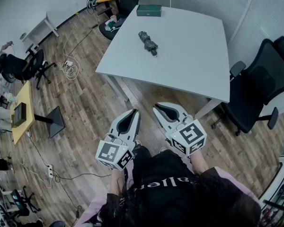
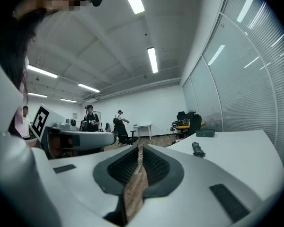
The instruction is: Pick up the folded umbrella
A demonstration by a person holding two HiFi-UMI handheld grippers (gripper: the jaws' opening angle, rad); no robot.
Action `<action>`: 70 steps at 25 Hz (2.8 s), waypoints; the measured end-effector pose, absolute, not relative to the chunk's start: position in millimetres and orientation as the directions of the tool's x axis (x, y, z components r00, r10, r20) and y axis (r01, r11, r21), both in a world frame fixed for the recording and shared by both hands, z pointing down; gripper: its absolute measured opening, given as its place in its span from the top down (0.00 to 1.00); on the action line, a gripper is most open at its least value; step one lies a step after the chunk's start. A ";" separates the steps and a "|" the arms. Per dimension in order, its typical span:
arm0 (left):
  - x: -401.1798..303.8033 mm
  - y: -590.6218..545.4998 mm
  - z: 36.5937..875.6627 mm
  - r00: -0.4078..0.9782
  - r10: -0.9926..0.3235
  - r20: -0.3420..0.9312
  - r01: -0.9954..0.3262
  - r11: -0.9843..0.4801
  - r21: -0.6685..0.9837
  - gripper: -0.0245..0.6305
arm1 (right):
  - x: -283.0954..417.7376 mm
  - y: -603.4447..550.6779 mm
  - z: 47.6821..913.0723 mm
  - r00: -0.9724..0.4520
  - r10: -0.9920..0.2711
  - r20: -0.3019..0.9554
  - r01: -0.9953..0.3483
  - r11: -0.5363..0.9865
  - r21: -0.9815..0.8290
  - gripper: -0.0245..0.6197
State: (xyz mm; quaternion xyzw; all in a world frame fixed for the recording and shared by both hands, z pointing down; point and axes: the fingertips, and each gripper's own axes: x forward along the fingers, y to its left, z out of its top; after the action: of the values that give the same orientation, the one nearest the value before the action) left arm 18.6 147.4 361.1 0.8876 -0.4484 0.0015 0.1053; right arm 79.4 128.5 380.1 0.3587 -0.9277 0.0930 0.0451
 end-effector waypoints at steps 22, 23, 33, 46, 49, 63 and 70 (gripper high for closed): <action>29.6 146.1 368.3 0.581 -0.804 0.125 -0.808 -0.553 0.203 0.91 | 83.5 127.5 384.9 -0.777 -0.616 0.125 -0.629 0.754 -0.190 0.90; 28.6 143.9 368.7 0.580 -0.805 0.127 -0.809 -0.551 0.204 0.91 | 82.5 126.0 385.8 -0.779 -0.614 0.125 -0.626 0.755 -0.194 0.90; 25.7 109.3 379.0 0.616 -0.775 0.139 -0.783 -0.583 0.218 0.91 | 72.0 92.1 390.1 -0.774 -0.620 0.126 -0.632 0.747 -0.204 0.90; -27.6 -15.8 381.0 0.687 -0.714 0.134 -0.724 -0.658 0.208 0.91 | 23.3 -25.6 394.3 -0.694 -0.694 0.190 -0.719 0.666 -0.197 0.90; -45.2 -46.7 379.2 0.702 -0.702 0.122 -0.709 -0.670 0.222 0.91 | 3.4 -52.9 394.7 -0.685 -0.700 0.202 -0.729 0.655 -0.201 0.90; -98.4 -137.3 381.5 0.773 -0.624 0.117 -0.632 -0.740 0.230 0.91 | -53.2 -141.7 405.0 -0.609 -0.755 0.242 -0.793 0.573 -0.207 0.90; -114.3 -153.0 388.2 0.791 -0.600 0.121 -0.610 -0.756 0.238 0.91 | -71.5 -159.6 412.8 -0.590 -0.764 0.261 -0.808 0.554 -0.201 0.90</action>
State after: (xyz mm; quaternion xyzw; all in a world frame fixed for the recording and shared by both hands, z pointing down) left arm -114.3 -153.0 388.2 0.9368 -0.3228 0.0184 0.1336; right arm -71.5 -159.6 412.8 0.4473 -0.8787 0.1509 0.0715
